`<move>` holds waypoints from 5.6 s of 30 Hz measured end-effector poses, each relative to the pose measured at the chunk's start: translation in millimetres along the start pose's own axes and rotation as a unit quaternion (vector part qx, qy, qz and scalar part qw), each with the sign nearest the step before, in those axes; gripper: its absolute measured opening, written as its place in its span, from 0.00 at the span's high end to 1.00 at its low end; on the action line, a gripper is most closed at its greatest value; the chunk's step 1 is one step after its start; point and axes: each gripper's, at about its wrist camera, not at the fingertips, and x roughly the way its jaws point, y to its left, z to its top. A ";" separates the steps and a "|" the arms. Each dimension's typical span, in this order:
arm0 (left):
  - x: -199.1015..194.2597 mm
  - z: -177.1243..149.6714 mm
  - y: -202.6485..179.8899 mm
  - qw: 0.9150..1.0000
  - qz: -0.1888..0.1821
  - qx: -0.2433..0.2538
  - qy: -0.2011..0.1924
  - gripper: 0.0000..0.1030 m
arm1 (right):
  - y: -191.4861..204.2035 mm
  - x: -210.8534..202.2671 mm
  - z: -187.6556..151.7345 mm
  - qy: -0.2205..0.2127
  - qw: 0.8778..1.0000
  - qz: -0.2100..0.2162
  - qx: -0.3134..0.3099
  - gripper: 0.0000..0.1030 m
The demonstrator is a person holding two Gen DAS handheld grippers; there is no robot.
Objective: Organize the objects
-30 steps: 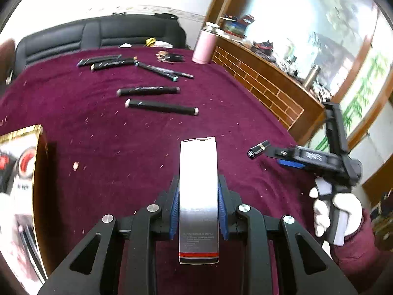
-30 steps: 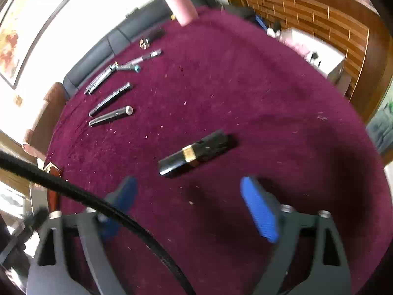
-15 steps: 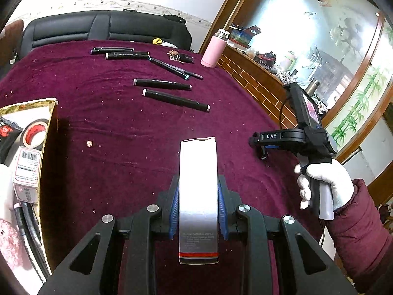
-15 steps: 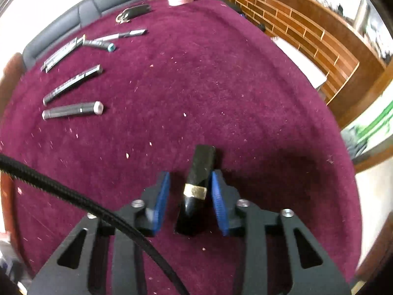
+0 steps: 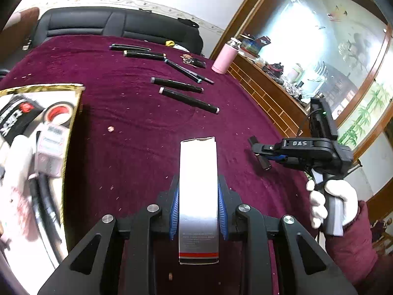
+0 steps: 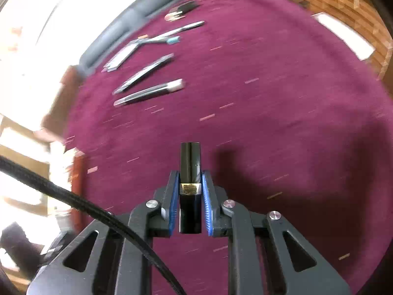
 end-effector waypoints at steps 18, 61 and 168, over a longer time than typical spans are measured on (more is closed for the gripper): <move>-110.3 -54.8 102.7 0.983 0.144 -0.107 -0.038 0.78 | 233.2 123.3 -122.3 0.193 0.948 0.167 -0.189 0.84; -29.6 -13.2 -29.8 0.955 0.269 0.124 -0.003 0.42 | 100.3 10.5 -38.3 0.004 0.992 0.060 -0.108 0.64; 223.1 147.0 -53.6 0.928 0.172 0.307 0.122 0.74 | 7.8 45.6 48.2 0.046 0.988 0.057 -0.136 0.88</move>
